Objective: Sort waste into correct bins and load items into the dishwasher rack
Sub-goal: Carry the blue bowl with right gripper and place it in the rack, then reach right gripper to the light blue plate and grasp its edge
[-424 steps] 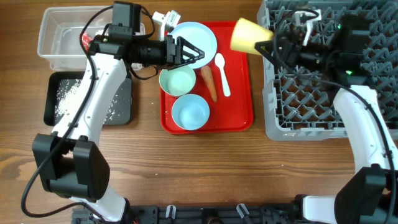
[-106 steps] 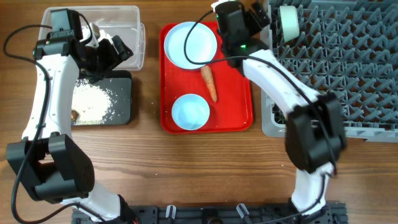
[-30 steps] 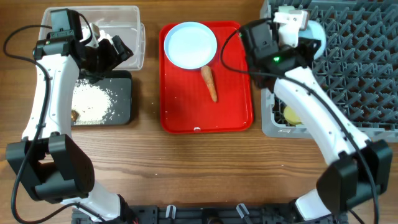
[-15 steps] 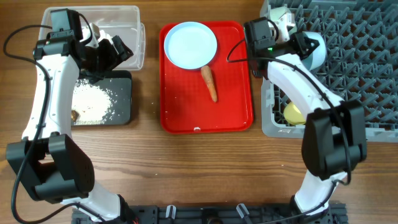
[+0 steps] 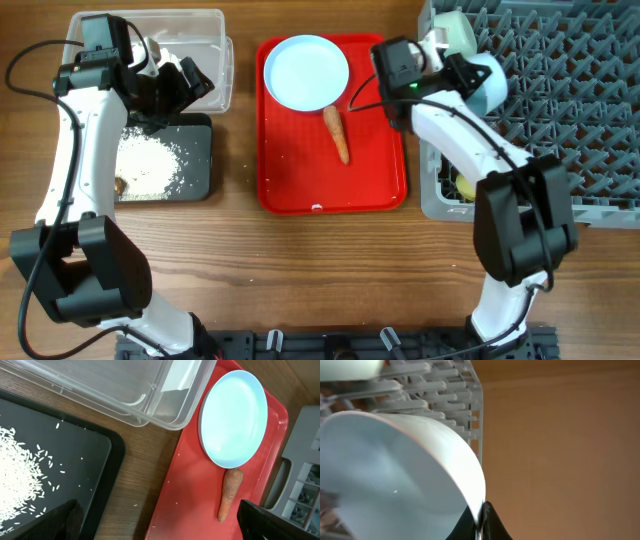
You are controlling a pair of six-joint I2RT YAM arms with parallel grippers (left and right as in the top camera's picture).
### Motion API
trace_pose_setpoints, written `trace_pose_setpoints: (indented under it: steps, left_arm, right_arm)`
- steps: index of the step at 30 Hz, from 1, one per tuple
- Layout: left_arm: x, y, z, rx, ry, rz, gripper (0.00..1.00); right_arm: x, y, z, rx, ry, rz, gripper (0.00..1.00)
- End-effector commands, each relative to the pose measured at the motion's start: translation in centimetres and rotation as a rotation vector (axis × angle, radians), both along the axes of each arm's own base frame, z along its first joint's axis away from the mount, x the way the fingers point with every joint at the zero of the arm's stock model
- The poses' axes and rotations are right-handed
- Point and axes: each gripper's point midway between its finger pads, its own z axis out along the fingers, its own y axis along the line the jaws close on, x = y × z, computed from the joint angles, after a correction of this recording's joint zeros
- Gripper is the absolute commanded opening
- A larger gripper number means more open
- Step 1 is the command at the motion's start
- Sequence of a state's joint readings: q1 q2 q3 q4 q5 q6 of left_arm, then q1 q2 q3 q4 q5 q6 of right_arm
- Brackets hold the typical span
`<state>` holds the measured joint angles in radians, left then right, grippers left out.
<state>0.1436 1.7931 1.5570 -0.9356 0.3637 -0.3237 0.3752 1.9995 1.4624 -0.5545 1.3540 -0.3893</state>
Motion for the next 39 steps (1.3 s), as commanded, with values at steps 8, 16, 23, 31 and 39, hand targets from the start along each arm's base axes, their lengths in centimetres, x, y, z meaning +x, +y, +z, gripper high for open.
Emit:
trace_pose_setpoints:
  steps: [8, 16, 23, 31, 39]
  left_arm:
    - [0.1, 0.1, 0.7, 0.003, -0.021, 0.002, 1.0]
    - [0.1, 0.1, 0.7, 0.003, -0.021, 0.002, 1.0]
    - [0.1, 0.1, 0.7, 0.003, -0.021, 0.002, 1.0]
    - [0.1, 0.1, 0.7, 0.003, -0.021, 0.002, 1.0]
    - [0.1, 0.1, 0.7, 0.003, -0.021, 0.002, 1.0]
  right_arm:
    - [0.5, 3.8, -1.5, 0.003, 0.092, 0.116, 1.0]
    - [1.7, 4.4, -0.6, 0.042, -0.011, 0.124, 1.0]
    - [5.3, 7.7, 5.5, 0.214, -0.335, 0.258, 1.0]
    - [6.1, 17.6, 3.3, 0.591, -0.322, 0.584, 1.0]
    - [1.6, 25.4, -2.2, 1.291, -0.092, 0.595, 1.0]
